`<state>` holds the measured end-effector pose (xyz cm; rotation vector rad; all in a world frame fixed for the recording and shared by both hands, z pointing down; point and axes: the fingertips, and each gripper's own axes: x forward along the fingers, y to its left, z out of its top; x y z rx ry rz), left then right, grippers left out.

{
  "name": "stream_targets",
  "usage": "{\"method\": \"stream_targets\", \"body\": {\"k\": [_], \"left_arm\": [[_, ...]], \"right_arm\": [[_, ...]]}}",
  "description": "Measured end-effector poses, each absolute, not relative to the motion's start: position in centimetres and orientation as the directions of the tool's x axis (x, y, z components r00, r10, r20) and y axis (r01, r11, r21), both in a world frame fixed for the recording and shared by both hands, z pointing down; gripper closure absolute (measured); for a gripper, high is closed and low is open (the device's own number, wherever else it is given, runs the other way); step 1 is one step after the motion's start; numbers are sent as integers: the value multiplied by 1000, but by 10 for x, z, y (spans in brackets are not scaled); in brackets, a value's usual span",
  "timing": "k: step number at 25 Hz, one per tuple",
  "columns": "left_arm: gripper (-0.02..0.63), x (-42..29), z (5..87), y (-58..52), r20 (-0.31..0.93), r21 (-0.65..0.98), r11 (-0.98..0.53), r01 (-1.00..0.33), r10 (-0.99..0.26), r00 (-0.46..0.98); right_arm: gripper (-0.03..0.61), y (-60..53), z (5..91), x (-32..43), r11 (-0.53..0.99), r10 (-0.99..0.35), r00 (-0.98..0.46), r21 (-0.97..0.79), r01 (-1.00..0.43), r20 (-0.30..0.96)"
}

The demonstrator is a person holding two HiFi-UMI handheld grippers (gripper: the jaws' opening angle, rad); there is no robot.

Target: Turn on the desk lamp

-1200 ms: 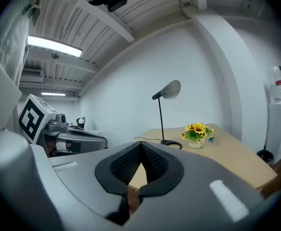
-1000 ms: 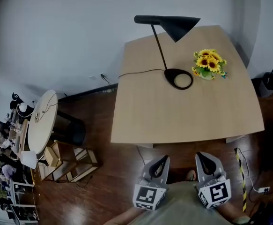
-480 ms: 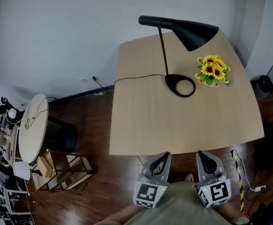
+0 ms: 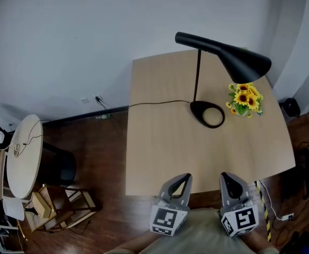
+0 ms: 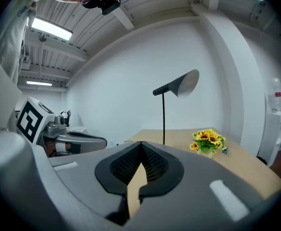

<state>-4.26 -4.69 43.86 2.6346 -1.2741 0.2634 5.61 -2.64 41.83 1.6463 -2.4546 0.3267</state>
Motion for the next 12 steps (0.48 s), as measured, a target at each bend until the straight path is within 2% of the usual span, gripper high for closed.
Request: {"method": "stream_targets", "body": {"k": [6, 12], "left_arm": [[614, -63, 442, -70, 227, 149, -629, -763, -730, 645], [614, -77, 451, -83, 251, 163, -588, -792, -752, 610]], "right_arm": [[578, -52, 417, 27, 345, -894, -345, -52, -937, 287], [578, -77, 426, 11, 404, -862, -397, -45, -914, 315]]}}
